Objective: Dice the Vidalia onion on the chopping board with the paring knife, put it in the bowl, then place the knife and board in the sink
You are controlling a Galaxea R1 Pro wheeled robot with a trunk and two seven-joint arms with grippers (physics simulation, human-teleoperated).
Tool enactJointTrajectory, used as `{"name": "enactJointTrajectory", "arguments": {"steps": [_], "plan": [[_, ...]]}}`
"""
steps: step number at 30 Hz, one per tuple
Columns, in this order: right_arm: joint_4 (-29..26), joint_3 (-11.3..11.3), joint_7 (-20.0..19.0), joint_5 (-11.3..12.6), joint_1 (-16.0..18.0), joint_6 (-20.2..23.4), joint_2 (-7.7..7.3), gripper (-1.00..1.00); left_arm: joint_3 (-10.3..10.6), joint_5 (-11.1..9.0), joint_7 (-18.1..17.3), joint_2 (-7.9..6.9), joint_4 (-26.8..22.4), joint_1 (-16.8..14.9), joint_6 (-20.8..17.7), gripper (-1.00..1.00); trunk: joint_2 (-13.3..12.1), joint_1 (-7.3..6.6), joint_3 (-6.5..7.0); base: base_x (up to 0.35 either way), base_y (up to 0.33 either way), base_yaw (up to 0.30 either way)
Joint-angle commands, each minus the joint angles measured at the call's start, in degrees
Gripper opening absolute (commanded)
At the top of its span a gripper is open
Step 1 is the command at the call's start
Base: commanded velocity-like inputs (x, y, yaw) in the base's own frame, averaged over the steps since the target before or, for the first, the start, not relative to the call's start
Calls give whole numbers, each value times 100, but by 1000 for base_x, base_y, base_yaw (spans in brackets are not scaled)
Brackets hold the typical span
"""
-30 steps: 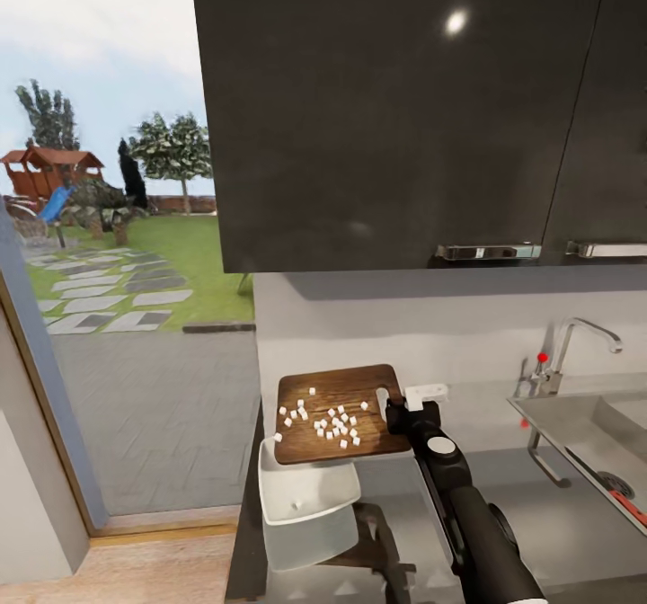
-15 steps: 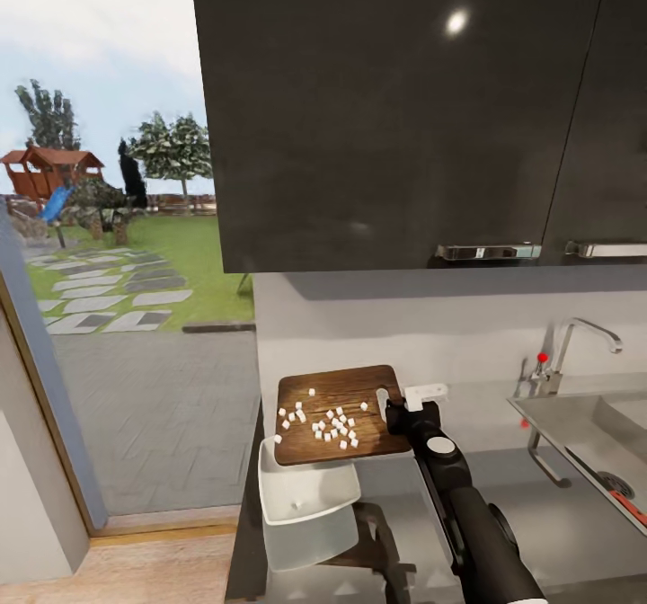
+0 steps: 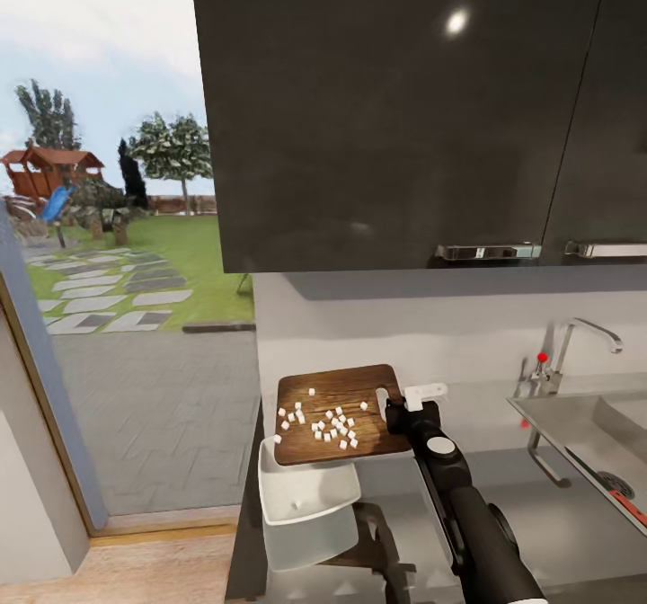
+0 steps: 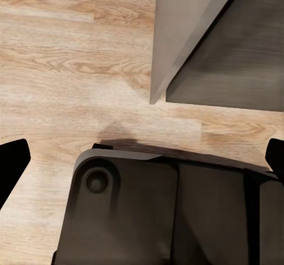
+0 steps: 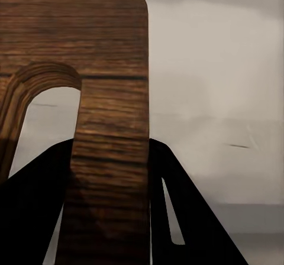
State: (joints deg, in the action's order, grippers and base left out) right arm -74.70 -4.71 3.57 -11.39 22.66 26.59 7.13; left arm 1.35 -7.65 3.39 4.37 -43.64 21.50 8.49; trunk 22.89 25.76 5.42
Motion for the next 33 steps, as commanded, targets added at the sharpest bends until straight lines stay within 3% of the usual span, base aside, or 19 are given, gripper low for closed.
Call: {"name": "enactJointTrajectory", "arguments": {"steps": [1, 33], "plan": [[-4, -11, 19, -26, 2, 34, -1, -100, 15, -52, 21, -3, -4, 3, 12, 100, 3, 2, -1, 0, 0, 0], [8, -13, 13, -39, 2, 22, -81, -100, 15, -52, 21, 2, 18, 3, 12, 100, 3, 2, -1, 0, 0, 0]]}}
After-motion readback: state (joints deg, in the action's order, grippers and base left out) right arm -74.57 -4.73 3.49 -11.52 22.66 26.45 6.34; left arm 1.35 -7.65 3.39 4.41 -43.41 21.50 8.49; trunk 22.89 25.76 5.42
